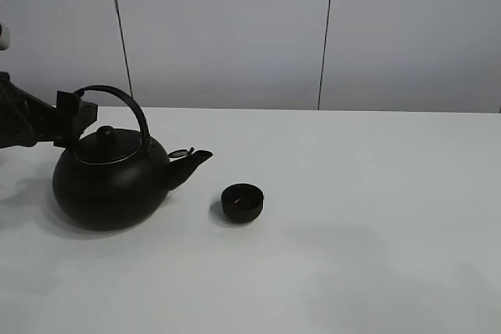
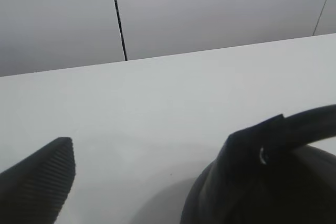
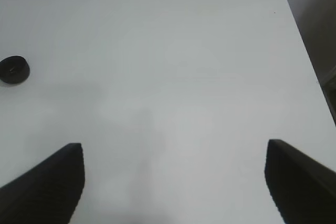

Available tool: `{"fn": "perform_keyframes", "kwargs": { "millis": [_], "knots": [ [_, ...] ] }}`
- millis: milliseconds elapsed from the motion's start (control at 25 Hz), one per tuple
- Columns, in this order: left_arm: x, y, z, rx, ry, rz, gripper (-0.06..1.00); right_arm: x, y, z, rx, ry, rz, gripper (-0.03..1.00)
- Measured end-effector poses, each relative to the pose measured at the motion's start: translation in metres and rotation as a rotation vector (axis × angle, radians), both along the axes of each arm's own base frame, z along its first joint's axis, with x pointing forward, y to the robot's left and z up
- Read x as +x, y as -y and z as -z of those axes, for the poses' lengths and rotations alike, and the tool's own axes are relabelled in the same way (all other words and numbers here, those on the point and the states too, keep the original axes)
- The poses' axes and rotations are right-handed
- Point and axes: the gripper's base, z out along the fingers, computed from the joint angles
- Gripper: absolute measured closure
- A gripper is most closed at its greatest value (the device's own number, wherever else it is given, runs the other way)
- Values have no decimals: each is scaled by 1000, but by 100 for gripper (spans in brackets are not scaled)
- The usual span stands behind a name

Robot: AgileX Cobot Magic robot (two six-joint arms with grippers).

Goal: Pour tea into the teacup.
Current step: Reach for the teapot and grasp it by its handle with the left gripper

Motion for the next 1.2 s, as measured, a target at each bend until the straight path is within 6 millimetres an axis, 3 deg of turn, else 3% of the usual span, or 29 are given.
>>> {"fn": "perform_keyframes", "kwargs": {
  "millis": [840,1000,1200],
  "knots": [
    [3,5,9,-13,-19,36,25,0,0,0,0,0,0,33],
    [3,5,9,-12,-14,45,40,0,0,0,0,0,0,33],
    [3,8,8,-7,-3,76,66,0,0,0,0,0,0,33]
  ]
}}
